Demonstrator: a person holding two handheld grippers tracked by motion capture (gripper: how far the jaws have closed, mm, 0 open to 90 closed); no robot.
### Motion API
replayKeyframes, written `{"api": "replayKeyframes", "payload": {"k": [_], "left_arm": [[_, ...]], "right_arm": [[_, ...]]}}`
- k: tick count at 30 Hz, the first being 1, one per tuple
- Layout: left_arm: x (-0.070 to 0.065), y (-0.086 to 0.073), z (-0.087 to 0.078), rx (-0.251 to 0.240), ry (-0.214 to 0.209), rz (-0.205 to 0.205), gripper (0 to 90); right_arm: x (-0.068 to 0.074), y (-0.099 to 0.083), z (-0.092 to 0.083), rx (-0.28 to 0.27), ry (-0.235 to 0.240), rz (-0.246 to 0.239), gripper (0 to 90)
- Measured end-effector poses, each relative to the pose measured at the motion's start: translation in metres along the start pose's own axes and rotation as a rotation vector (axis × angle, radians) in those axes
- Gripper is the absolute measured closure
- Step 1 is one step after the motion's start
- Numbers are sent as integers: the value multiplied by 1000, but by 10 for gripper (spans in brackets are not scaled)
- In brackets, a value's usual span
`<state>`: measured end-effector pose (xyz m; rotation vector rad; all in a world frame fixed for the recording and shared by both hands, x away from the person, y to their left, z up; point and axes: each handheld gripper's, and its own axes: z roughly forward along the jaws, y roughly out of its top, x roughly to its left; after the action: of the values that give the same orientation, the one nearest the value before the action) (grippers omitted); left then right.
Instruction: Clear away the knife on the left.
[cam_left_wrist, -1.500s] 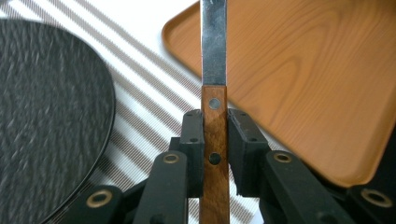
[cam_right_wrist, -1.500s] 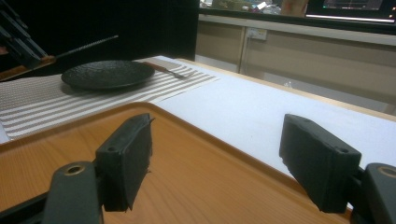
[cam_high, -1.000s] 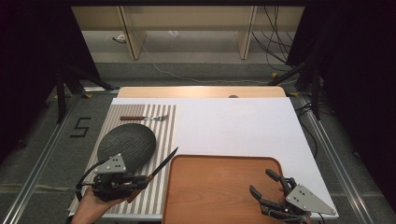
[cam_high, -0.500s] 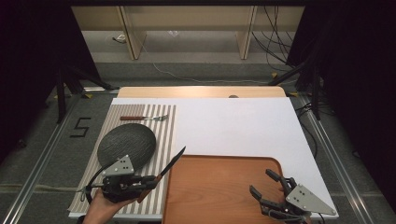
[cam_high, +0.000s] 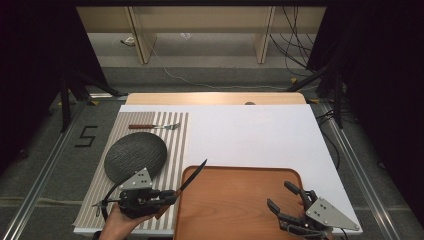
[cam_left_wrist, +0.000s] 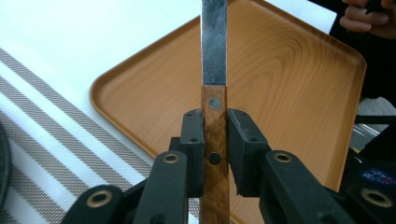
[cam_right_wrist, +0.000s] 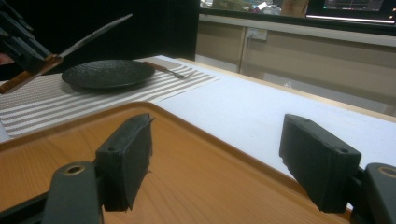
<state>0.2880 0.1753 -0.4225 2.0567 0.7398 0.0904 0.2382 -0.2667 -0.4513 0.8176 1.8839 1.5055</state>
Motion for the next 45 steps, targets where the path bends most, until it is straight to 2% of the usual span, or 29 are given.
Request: {"api": "replayKeyframes", "payload": {"k": [10,15,24,28,35,45], "left_arm": [[-6,4,13,30,-18,19,769],[-10,6,25,69,-38,38,768],[-13,9,43,126,-81,42,768],[-16,12,49,155,-84,59,769],[-22,15,58,194,-101,64,769],[-29,16,67,232,-119,79,768]], "right_arm": [[0,-1,0,5,2,1,266],[0,-1,1,8,1,-1,266],[-1,-1,0,8,-4,3,266],[-1,-1,0,8,-3,4,266],[-2,-1,-1,8,-4,3,266],[-2,-1,-1,2,-5,4,266]]}}
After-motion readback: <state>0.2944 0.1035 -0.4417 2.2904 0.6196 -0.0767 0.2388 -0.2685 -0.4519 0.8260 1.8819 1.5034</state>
